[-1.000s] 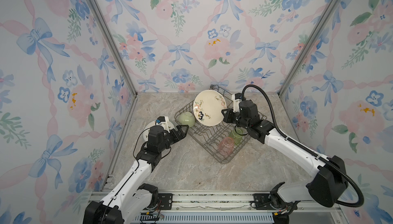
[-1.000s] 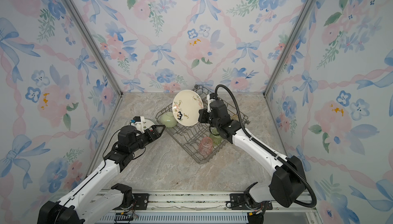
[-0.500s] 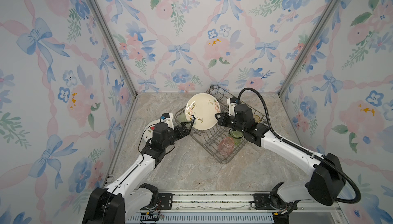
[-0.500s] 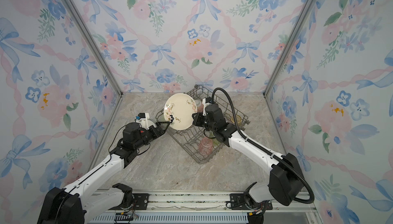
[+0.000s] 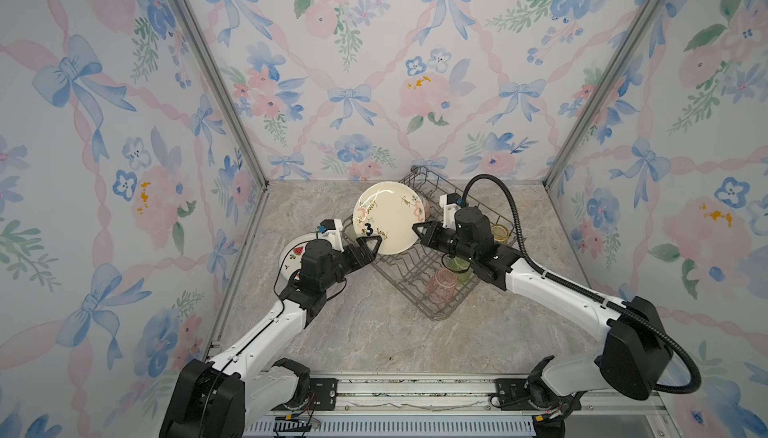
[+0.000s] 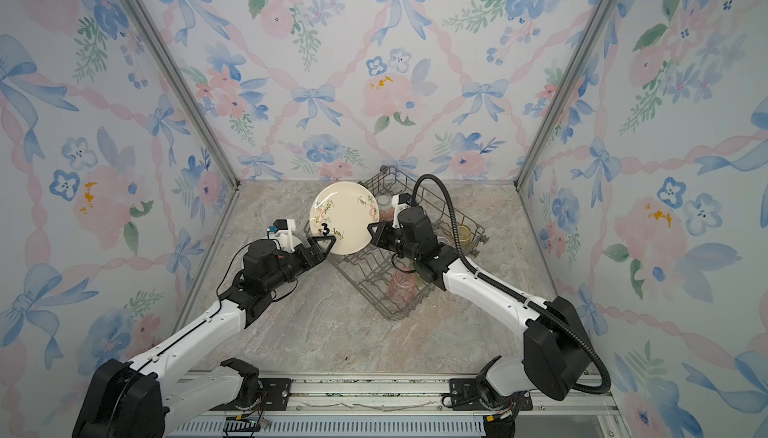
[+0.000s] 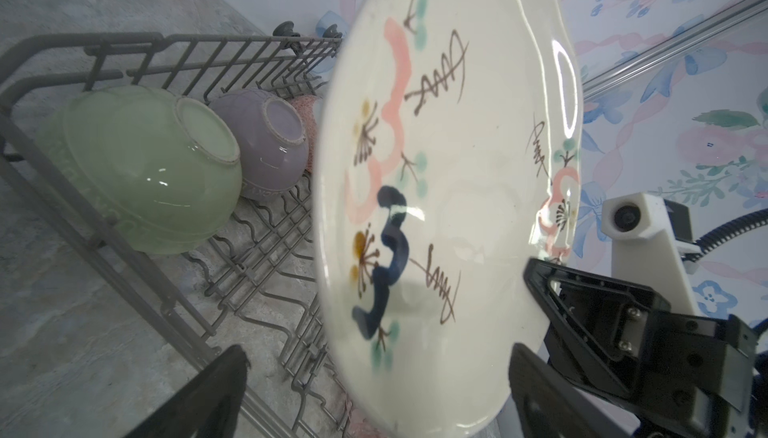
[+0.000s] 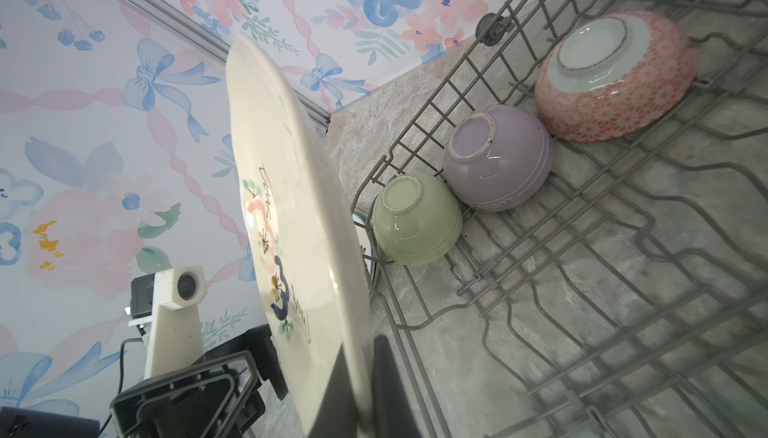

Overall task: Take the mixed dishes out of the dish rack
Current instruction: 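Carry the cream plate toward the left gripper while the left gripper reaches to it, then grasp the cream plate rim with the left gripper and open the right gripper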

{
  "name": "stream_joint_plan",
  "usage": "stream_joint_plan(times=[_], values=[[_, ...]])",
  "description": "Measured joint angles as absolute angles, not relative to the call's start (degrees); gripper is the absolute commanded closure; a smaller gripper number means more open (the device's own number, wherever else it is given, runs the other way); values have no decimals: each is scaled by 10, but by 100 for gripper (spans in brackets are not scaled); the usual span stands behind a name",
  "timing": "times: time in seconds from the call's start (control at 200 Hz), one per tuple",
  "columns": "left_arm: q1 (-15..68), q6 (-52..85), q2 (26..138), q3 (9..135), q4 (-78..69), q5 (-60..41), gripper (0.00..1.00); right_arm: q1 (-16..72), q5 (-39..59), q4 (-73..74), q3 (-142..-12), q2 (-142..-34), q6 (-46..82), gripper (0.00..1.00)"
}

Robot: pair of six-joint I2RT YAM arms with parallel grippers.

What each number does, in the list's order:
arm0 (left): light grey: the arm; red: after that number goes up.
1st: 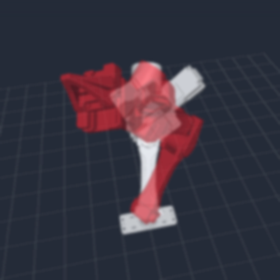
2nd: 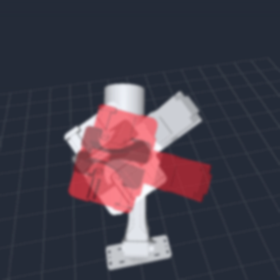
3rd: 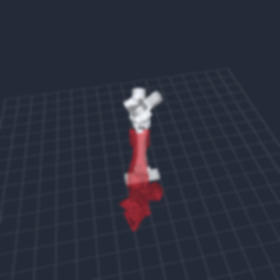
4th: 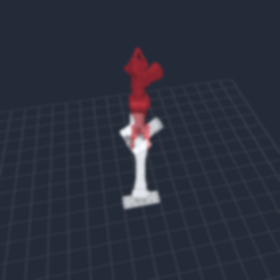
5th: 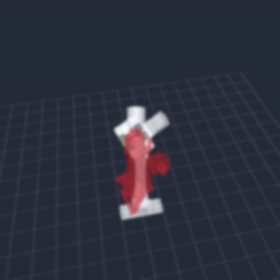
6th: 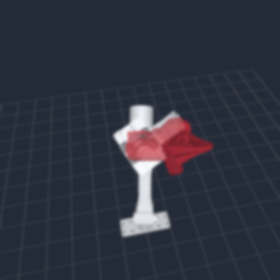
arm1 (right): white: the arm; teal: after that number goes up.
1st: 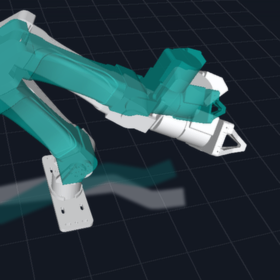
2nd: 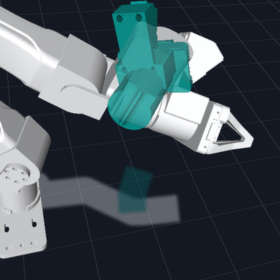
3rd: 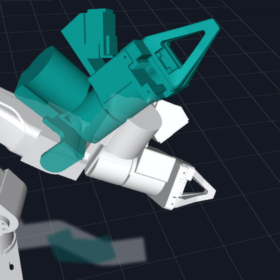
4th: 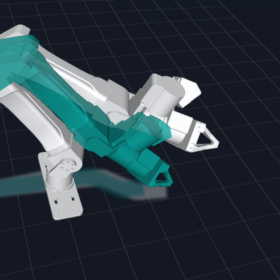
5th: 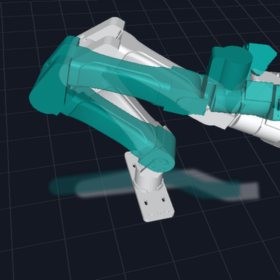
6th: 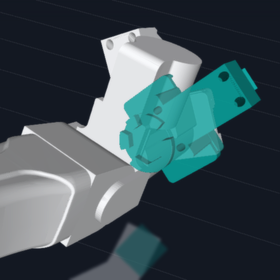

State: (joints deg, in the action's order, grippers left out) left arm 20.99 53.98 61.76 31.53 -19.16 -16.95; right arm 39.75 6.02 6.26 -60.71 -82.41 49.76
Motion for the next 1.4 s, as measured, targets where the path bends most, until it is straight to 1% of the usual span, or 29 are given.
stream_joint_plan(times=[0.125, 0.32, 0.41, 0.5, 0.605, 0.695, 0.8, 0.86, 0.905, 1.11, 1.15, 1.2, 1.4], values=[[211, 552, 618, 315, -205, -170, 21, 399, 61, 63, -607, -825, 505, 100], [215, 563, 617, 315, -220, -167, 30, 400, 63, 67, -605, -825, 517, 100], [216, 569, 617, 315, -226, -164, 36, 400, 69, 68, -605, -826, 521, 100], [217, 573, 617, 315, -231, -164, 47, 400, 74, 71, -605, -828, 524, 100], [217, 579, 618, 315, -230, -159, 56, 400, 78, 80, -605, -835, 529, 100], [216, 577, 618, 315, -226, -154, 66, 399, 82, 87, -605, -838, 532, 100], [216, 578, 621, 315, -226, -155, 69, 399, 85, 92, -605, -839, 532, 100], [216, 577, 621, 315, -225, -154, 77, 399, 87, 95, -605, -840, 533, 100], [215, 579, 622, 315, -224, -154, 80, 398, 89, 98, -605, -841, 534, 100], [213, 593, 626, 315, -227, -155, 85, 392, 95, 102, -605, -849, 543, 100], [213, 597, 627, 315, -227, -155, 90, 392, 96, 102, -605, -850, 543, 100], [213, 599, 628, 315, -229, -155, 100, 391, 97, 102, -605, -851, 544, 100], [213, 608, 635, 315, -237, -158, 100, 390, 95, 100, -606, -852, 542, 100]])
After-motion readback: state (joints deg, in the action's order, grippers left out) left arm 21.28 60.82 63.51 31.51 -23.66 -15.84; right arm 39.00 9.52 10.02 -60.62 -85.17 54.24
